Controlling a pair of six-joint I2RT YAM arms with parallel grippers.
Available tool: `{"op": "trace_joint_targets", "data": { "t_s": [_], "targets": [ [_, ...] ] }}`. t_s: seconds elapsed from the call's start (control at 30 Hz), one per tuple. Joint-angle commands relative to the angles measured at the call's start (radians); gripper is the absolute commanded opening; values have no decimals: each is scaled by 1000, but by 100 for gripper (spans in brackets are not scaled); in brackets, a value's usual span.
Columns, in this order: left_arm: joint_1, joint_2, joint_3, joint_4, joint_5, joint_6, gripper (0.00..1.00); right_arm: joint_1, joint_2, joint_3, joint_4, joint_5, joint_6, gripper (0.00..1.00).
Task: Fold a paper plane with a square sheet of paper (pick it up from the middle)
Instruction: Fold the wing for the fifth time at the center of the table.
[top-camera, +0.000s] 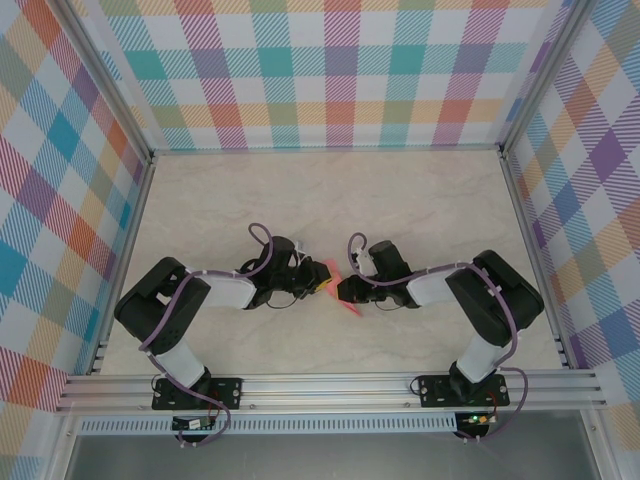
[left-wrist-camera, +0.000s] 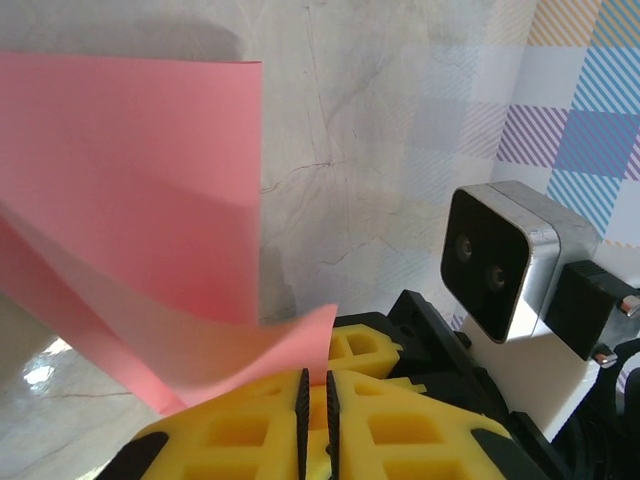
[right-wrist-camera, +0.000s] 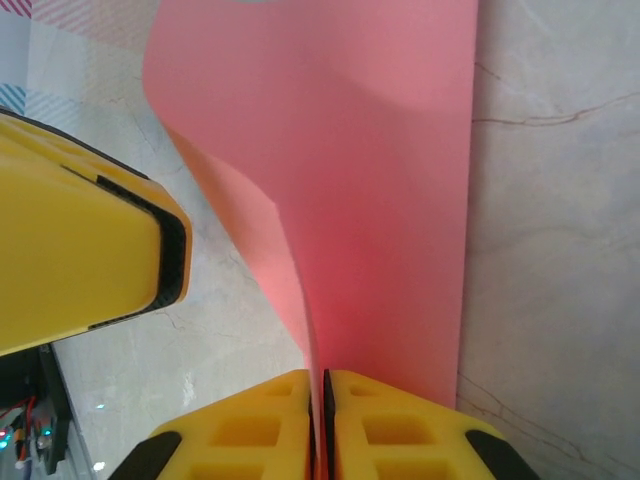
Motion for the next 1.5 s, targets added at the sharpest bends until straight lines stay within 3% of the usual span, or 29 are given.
{"op": "trace_joint_targets", "data": {
  "t_s": [0.0, 0.63, 1.0, 1.47],
  "targets": [
    [-15, 18, -19, 48, 19, 21, 14, -1, 29, 21, -9, -46, 15, 12],
    [-19, 79, -11, 40, 0, 26, 12, -4, 5, 53, -101, -67, -28, 22],
    [-19, 95, 3, 29, 1, 38, 11, -5, -106, 96, -319, -32, -94, 34],
    [-19, 88, 5, 30, 5, 37, 11, -5, -73, 115, -401, -14, -110, 22]
  ]
}}
